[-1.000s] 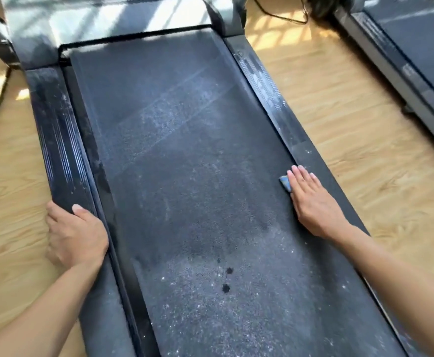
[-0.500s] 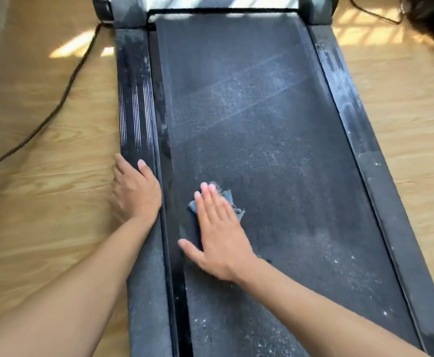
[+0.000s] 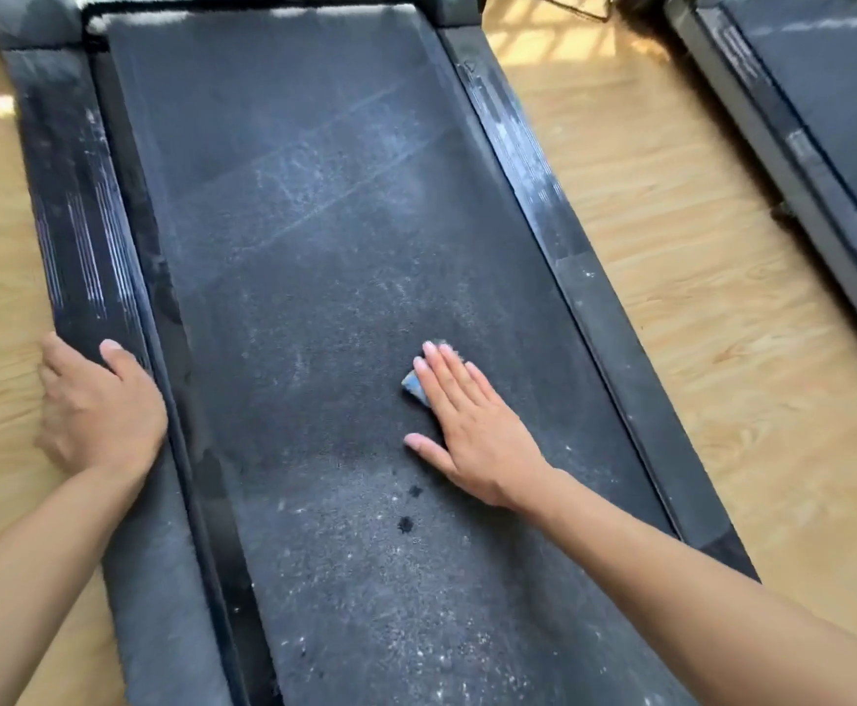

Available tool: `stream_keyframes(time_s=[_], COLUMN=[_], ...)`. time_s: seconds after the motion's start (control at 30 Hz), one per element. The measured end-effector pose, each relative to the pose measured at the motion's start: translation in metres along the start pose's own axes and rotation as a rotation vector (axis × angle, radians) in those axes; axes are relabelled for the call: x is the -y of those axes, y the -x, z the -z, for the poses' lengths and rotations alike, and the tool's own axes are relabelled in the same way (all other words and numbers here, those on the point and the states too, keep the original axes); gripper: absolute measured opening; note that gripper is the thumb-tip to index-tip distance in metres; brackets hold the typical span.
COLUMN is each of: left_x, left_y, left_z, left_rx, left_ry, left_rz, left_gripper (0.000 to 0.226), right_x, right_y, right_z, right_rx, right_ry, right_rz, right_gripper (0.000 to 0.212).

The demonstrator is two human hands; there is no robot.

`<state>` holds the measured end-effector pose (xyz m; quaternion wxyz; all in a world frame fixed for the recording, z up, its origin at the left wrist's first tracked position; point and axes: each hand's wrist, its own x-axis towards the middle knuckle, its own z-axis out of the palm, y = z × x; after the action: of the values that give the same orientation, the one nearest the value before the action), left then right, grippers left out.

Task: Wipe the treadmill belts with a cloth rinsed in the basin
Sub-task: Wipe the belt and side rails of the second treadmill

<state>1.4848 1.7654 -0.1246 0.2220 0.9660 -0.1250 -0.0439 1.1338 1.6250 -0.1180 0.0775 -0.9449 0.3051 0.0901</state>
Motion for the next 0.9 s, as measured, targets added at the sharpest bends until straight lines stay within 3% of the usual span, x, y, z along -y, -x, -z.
stream_keyframes(time_s=[0.13,0.2,0.4,0.53,0.77,0.9], left_x=[-0.001,-0.003,-0.009,-0.013,-0.003,0.000], left_y=[0.001,0.000,0.002,0.004,-0.003,-0.014], left_z=[0.000,0.000,0.006,0.009,0.015,0.021], left_rx=[-0.003,-0.003,0.020,0.055,0.163,0.320], left_ry=[-0.014,-0.020,-0.033,-0.022,0.027,0.007], left_rz=[0.021,0.020,0.030,0.034,-0.026,-0.054], left_gripper=[0.064,0.061,0.062,0.061,0.066,0.072], right_x=[-0.094,-0.114,-0.062,0.012,0.189,0.202], right_y=[0.037,0.048,0.036,0.023,-0.016,0.001], right_z=[0.013,0.016,0.002,0.003,-0.004,-0.009], right_rx=[0.073,0.099,-0.038,-0.004,0.093,0.103], right_ry=[0.051,0.000,-0.322,-0.327,-0.253,-0.358], right_rz=[-0.326,-0.390,-0.529,-0.331,0.329,0.408], right_gripper=[0.098,0.101,0.114,0.109,0.094,0.083])
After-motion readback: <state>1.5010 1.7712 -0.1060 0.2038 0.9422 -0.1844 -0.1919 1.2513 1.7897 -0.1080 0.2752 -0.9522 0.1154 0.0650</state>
